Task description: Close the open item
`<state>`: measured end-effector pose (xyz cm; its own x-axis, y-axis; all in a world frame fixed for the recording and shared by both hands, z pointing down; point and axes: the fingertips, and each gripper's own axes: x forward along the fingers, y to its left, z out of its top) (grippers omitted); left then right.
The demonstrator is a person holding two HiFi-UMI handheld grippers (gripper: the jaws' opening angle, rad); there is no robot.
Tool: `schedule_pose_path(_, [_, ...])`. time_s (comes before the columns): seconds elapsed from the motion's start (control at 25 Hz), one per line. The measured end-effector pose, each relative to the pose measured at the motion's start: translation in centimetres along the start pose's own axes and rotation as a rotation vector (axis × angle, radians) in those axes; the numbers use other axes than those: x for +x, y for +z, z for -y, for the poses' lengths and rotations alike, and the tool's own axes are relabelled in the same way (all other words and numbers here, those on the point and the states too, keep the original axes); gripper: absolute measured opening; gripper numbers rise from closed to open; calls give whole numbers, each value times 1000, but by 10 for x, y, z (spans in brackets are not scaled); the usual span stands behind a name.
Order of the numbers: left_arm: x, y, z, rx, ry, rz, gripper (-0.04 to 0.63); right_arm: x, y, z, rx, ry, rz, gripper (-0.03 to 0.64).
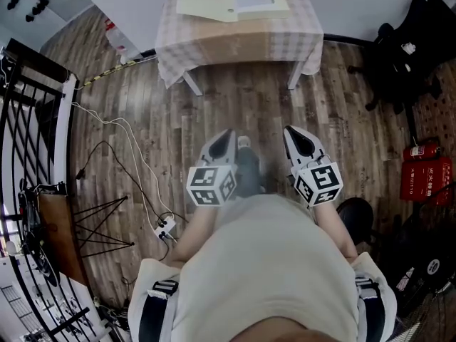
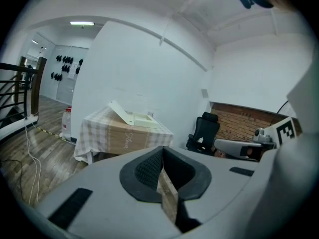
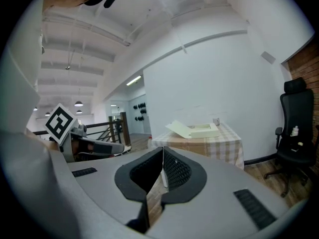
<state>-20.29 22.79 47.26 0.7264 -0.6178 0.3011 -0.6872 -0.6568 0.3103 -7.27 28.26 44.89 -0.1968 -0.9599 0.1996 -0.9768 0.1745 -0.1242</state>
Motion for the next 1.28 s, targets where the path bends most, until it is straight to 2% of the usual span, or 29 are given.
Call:
schedule_pose_path(0.56, [121,54,-24,16,-78,-15,5,84,37,82,-9,-81,-16,2])
schedule_pose_path(0.8, [172,87,-53,-11,-80,-30,5,129,68,102,-9,-88,3,2])
schedule_pose_path(1.28, [258,135,-128,-25,-95,-38,5,237,92,134,-27,-112,-19,2])
